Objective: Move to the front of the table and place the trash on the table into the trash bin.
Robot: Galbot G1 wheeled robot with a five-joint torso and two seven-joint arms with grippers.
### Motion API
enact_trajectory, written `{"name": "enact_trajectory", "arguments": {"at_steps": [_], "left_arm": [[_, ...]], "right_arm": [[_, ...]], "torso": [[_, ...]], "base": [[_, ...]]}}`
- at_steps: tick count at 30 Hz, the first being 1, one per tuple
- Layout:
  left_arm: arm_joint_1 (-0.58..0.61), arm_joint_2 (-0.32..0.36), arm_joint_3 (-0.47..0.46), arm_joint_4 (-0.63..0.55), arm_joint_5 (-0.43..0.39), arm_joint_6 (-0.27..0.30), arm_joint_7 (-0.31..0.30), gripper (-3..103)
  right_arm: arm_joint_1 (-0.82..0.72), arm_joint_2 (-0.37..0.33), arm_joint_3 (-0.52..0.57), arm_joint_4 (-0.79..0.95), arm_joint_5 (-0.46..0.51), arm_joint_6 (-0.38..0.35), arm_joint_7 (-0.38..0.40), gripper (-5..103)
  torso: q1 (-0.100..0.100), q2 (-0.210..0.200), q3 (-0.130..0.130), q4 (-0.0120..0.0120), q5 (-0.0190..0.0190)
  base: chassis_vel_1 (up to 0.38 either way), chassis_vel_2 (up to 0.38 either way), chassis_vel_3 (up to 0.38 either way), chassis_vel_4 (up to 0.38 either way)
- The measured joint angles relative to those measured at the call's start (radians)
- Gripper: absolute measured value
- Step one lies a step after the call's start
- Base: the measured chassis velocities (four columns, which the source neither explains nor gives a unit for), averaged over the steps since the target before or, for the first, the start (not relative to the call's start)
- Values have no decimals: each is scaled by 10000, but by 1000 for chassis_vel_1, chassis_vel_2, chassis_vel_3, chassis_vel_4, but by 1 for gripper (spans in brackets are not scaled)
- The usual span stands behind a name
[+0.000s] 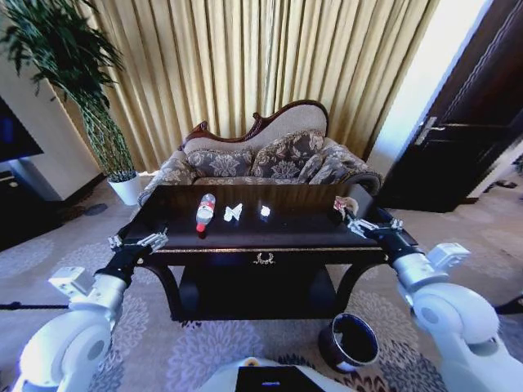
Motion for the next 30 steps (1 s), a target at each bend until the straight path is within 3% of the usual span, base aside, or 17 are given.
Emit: {"name": "enact_trajectory", "arguments": {"at_steps": [16, 21, 30], "left_arm": [[-39, 27, -120, 0, -53, -6, -48, 100], [-57, 110, -318, 0, -202, -6, -50, 100], [-19, 55, -445, 0, -241, -7, -56, 100]], "right_arm": [[145, -126, 33, -149, -200, -344, 92, 100], [713, -572, 54, -921, 270, -734, 308, 100], [1566, -1345, -378, -2759, 139, -1101, 393, 100]], "torso": [[-1, 0, 0, 0, 0], [-7, 2, -2, -1, 1], [0, 0, 1, 2, 0]], "base": [[-73, 83, 72, -79], [0, 0, 0, 0], [0, 0, 0, 0]]}}
